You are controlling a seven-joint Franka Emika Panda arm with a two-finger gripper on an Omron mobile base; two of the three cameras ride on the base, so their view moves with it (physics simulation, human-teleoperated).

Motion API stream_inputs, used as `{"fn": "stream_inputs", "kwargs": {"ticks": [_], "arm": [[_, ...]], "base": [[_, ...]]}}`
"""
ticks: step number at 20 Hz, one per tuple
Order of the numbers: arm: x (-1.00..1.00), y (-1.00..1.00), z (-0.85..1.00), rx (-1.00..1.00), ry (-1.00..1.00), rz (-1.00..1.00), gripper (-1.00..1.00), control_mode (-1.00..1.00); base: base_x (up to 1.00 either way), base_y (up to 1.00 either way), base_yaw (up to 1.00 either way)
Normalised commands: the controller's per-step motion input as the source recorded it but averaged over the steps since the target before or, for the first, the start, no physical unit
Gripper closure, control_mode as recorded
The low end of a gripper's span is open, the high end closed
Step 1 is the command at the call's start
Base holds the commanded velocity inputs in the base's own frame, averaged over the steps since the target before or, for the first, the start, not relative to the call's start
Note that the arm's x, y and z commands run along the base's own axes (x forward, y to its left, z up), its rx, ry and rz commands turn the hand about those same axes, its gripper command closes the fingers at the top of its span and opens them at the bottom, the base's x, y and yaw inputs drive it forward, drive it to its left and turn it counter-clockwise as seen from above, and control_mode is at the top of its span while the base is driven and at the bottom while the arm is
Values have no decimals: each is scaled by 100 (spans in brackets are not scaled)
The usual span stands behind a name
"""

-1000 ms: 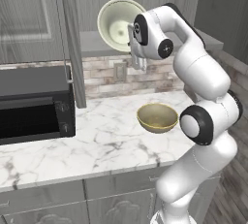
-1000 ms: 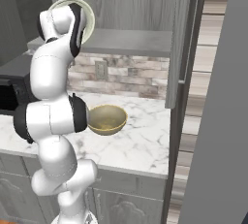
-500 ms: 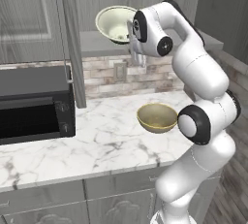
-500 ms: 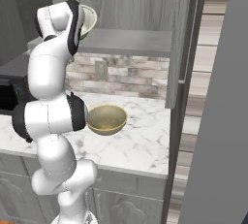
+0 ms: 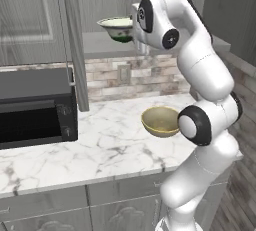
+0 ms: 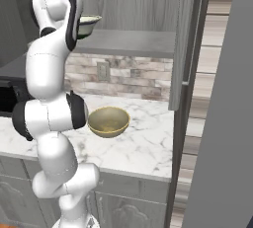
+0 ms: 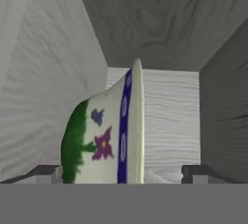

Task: Open the cabinet. Pick the bowls from the counter and place them in the cabinet. Then close the cabinet.

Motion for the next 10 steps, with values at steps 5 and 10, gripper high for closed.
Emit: {"fn": "stream_inputs", "kwargs": {"ticks": [5,10], "arm": [[-31,-2,43,0,-3,-8,-100,-100],[-87,-13,36,1,4,-15,-100,-100]], "base": [[0,0,0],[0,0,0]]}}
